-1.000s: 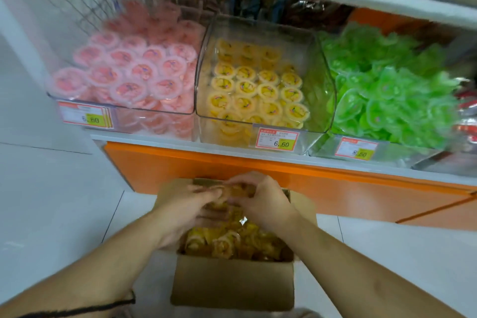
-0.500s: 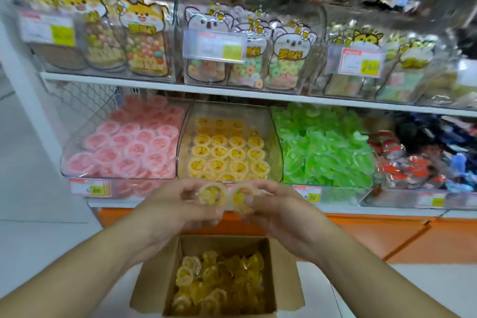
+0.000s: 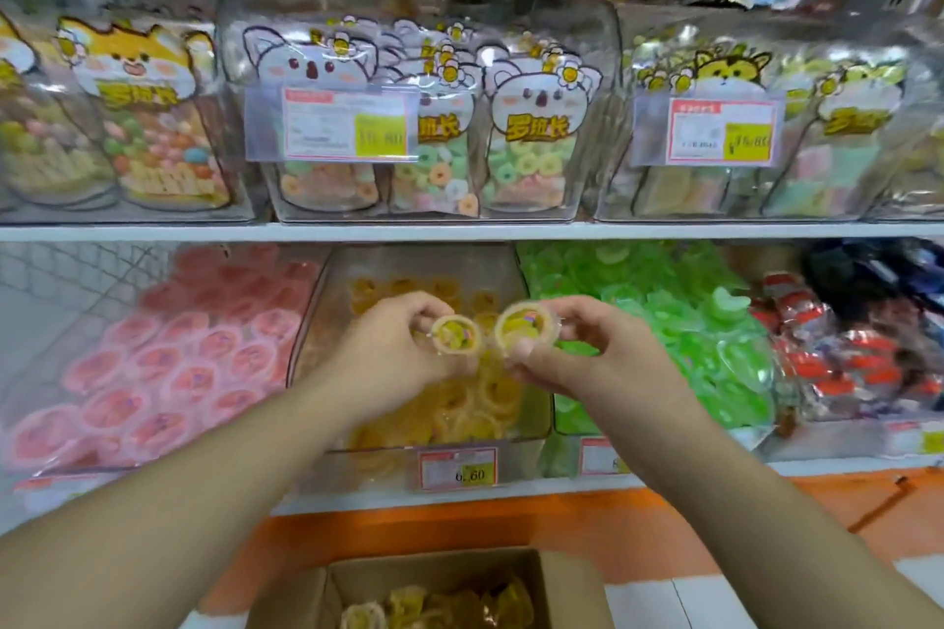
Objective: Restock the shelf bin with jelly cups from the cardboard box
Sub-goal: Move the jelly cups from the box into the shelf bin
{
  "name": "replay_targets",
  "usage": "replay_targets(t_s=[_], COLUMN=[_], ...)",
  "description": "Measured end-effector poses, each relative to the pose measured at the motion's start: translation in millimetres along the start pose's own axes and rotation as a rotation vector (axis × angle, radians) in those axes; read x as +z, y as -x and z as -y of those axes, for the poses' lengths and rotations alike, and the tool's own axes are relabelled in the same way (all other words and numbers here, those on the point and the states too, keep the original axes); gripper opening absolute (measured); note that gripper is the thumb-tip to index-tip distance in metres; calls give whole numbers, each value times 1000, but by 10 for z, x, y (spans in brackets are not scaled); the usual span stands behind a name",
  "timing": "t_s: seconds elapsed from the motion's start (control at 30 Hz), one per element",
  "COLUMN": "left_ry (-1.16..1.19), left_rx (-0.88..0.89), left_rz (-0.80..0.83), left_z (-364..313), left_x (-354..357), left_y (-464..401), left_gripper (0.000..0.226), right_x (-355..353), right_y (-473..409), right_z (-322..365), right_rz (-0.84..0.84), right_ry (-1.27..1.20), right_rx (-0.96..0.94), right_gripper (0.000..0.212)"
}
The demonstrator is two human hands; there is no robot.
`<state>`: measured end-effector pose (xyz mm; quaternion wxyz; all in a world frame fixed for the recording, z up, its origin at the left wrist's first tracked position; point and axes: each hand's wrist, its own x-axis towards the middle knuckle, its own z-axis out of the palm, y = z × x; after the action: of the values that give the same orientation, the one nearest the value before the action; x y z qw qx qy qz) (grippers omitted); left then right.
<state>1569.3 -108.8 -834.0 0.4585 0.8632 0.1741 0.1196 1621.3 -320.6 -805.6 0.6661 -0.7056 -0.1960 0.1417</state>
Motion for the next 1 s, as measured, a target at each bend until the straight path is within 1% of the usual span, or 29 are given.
replay_targets(t_s=[0.1, 0.2, 0.27, 0.3, 0.37, 0.4, 0.43, 0.5, 0.53, 0.6, 0.67, 0.77, 0.87, 0.93, 1.0], left_ry=[-130, -434, -559, -594, -631, -631, -626, -592, -585, -627, -681, -646, -608, -659, -744], left_rx=[49, 101, 131, 134, 108, 91, 77, 56, 60, 76, 113, 167, 330, 403, 438], left_rz=[-8, -62, -64, -43, -12, -9, -2, 21, 23, 26, 6, -46, -108, -88, -25], left_z=[37, 0, 2, 14, 92, 132, 161, 182, 173, 199, 258, 337, 431, 473, 462], left_x=[103, 179, 246, 287, 373, 411, 441, 490, 503, 515, 525, 550, 563, 548, 540], left_y=[-441, -792, -975, -1040, -1160, -1192, -1210, -1226, -1237, -1284, -1322, -1303, -1228, -1170, -1109], left_gripper=[57, 63, 71, 70, 54, 49, 51, 66, 69, 69, 60, 58, 49, 48, 57], right_x=[-1, -6, -5, -4, -5, -4, 1, -2, -10, -30, -40, -41, -49, -63, -78], right_y=[-61, -113, -150, -167, -190, -189, -193, -192, -194, -204, -218, -221, -215, -212, -207], right_z=[-9, -24, -48, -64, -94, -104, -109, -112, -115, -136, -160, -176, -174, -182, -194], right_rz=[9, 25, 25, 33, 57, 64, 68, 67, 64, 60, 48, 39, 40, 43, 44], right_ry=[33, 45, -2, -20, -33, -35, -38, -47, -52, -55, -53, -57, -63, -63, -61], right_rx=[-11, -38, -35, -24, -5, 1, 3, -1, -2, -3, 4, 9, 8, 9, 12], right_gripper=[18, 15, 14, 15, 18, 20, 25, 35, 37, 35, 32, 22, 16, 16, 16])
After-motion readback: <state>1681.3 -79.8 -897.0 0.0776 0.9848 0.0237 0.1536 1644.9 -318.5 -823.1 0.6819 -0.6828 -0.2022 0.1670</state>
